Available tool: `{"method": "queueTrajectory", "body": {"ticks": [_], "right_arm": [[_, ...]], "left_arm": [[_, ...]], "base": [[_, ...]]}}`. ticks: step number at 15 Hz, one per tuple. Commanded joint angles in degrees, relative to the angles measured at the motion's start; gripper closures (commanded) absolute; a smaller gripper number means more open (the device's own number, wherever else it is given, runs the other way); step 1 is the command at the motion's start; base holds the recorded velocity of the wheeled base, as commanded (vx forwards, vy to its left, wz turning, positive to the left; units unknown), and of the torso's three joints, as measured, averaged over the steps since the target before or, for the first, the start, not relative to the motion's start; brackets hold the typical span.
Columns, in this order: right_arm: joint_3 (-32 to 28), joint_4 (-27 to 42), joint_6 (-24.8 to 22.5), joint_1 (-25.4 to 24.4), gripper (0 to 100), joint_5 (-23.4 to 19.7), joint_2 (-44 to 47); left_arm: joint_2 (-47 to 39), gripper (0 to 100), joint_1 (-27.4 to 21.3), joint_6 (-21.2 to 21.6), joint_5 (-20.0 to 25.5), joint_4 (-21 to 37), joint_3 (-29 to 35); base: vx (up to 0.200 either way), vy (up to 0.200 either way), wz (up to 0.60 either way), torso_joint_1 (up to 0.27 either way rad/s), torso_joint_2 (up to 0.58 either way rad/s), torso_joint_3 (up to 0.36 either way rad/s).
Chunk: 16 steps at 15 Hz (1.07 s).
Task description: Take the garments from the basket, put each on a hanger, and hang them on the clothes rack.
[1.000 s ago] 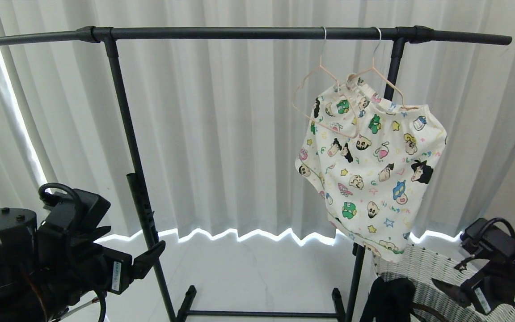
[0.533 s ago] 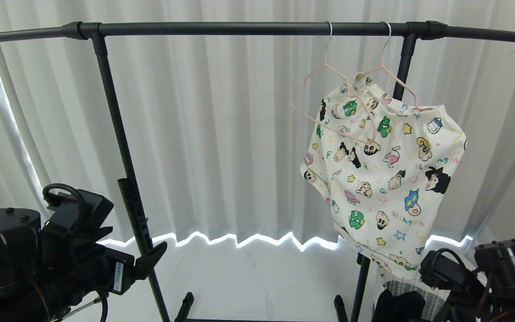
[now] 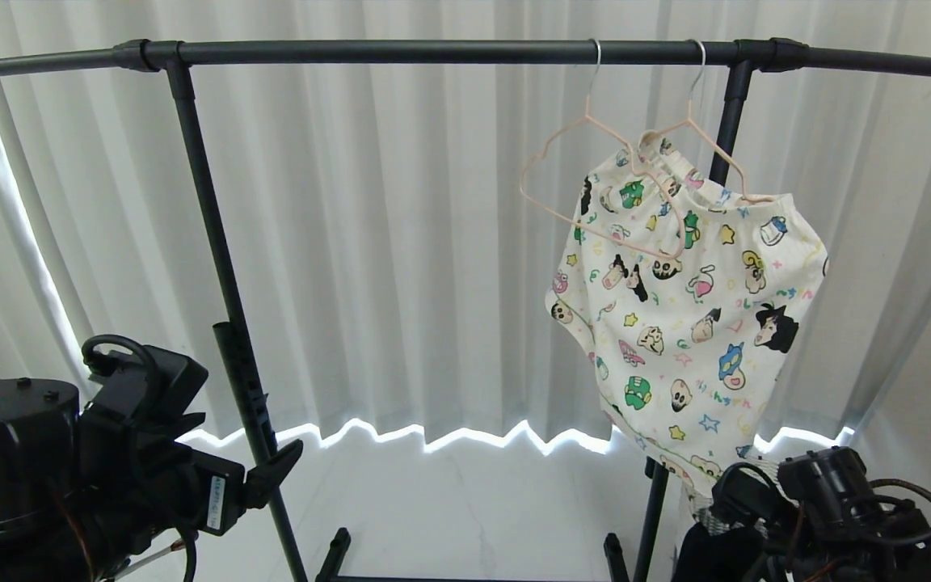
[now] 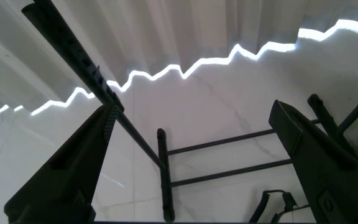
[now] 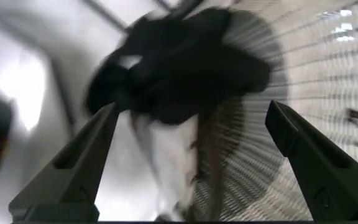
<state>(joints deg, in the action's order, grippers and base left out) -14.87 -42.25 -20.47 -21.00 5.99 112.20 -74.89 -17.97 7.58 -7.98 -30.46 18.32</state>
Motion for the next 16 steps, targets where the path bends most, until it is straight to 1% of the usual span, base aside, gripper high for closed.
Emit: {"method": "queueTrajectory", "body": {"ticks": [1, 2, 5, 7, 8, 10, 12, 13, 14, 15, 16], "right_arm": [[-1.21, -4.33, 0.43, 0.00, 0, 2.72, 6.89], [-0.86, -5.56, 0.43, -0.09, 100, 3.77, 8.03], [-0.42, -6.61, 0.34, 0.00, 100, 4.47, 8.03], [-0.33, -6.79, 0.43, -0.18, 100, 7.90, 7.68], [0.46, -7.67, 0.34, -0.35, 100, 8.69, 6.36], [1.60, -7.67, 0.17, -1.41, 100, 8.60, 2.67], [1.69, -6.70, 0.17, -4.31, 100, 8.60, -3.04], [1.16, -5.30, 0.17, -5.54, 100, 8.69, -6.38], [0.11, -1.96, 0.17, -6.68, 100, 8.69, -10.07], [-1.91, 3.67, 0.17, -7.21, 100, 8.69, -14.64], [-2.88, 6.57, 0.17, -7.30, 100, 8.69, -16.58]], "left_arm": [[-0.17, 0, -0.05, -0.02, -0.01, -0.03, -0.13], [-0.35, 0, -0.05, -0.11, -0.01, -0.03, -0.13], [-0.70, 0, -0.05, -0.20, -0.01, -0.03, -0.22], [-0.79, 0, -0.05, -0.20, -0.01, -0.03, -0.48], [-0.79, 0, -0.05, -0.20, -0.01, -0.03, -1.01], [-0.35, 0, -0.05, -0.20, -0.01, -0.03, -1.97], [0.53, 0, -0.05, -0.11, -0.01, -0.03, -3.21], [1.23, 0, -0.05, -0.02, -0.01, -0.03, -3.64], [1.76, 0, 0.04, -0.02, -0.01, -0.03, -3.56], [1.85, 0, 0.39, 0.06, -0.10, -0.03, -2.94], [1.94, 0, 0.65, 0.15, -0.10, -0.03, -2.41]], "base": [[0.000, 0.000, 0.00, 0.000, 0.00, 0.000], [0.000, 0.000, 0.00, 0.000, 0.00, 0.000], [0.000, 0.000, 0.00, 0.000, 0.00, 0.000], [0.000, 0.000, 0.00, 0.000, 0.00, 0.000], [0.000, 0.000, 0.00, 0.000, 0.00, 0.000], [0.000, 0.000, 0.00, 0.000, 0.00, 0.000], [0.000, 0.000, 0.00, 0.000, 0.00, 0.000], [0.000, 0.000, 0.00, 0.000, 0.00, 0.000], [0.000, 0.000, 0.00, 0.000, 0.00, 0.000], [0.000, 0.000, 0.00, 0.000, 0.00, 0.000], [0.000, 0.000, 0.00, 0.000, 0.00, 0.000]]}}
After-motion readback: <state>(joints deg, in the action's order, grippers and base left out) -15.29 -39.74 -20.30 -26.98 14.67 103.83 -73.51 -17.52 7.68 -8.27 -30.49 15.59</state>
